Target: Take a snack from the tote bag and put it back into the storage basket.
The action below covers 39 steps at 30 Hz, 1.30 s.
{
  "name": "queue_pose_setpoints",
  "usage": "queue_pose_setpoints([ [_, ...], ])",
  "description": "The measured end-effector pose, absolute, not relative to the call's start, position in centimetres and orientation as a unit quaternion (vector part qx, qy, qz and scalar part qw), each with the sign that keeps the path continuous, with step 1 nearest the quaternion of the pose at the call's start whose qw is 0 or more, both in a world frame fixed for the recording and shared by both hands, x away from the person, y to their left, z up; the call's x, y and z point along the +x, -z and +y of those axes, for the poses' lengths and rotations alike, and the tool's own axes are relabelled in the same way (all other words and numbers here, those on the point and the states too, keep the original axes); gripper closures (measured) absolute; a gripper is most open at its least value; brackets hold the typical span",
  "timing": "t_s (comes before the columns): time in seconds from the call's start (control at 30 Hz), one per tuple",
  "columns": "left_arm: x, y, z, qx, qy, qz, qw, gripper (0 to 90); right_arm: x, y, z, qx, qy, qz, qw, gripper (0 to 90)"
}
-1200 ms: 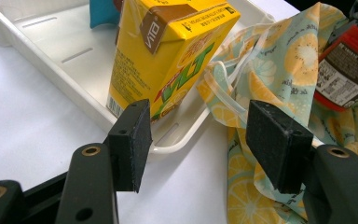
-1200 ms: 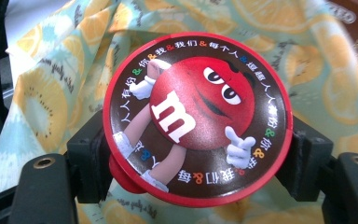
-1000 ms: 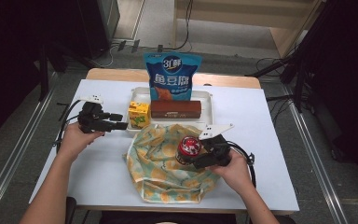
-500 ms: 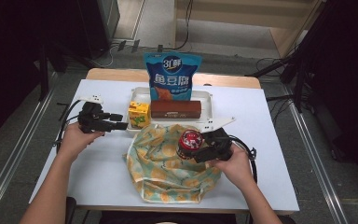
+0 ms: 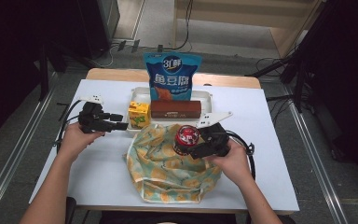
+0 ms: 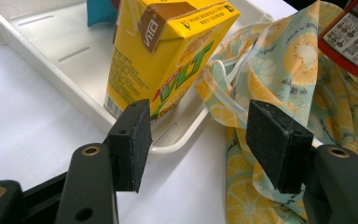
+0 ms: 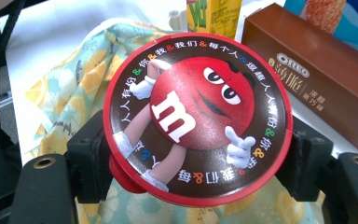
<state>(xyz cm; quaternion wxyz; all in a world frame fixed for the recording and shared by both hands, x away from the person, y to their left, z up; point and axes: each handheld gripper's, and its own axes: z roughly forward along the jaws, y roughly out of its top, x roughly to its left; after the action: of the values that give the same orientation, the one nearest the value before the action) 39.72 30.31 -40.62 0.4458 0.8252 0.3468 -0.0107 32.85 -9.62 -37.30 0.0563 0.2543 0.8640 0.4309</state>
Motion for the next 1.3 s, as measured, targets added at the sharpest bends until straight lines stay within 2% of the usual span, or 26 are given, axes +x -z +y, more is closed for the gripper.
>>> queue_pose_setpoints([
  [0.73, 39.7, 40.6, 30.3, 0.825, 0.014, 0.343, 0.448, 40.5, 33.6, 34.8, -10.4, 0.264, -0.426, 0.863, 0.072, 25.8],
  [1.3, 39.6, 40.6, 30.5, 0.823, 0.013, 0.345, 0.451, 40.3, 35.5, 32.7, -10.0, 0.261, -0.432, 0.86, 0.075, 25.8],
])
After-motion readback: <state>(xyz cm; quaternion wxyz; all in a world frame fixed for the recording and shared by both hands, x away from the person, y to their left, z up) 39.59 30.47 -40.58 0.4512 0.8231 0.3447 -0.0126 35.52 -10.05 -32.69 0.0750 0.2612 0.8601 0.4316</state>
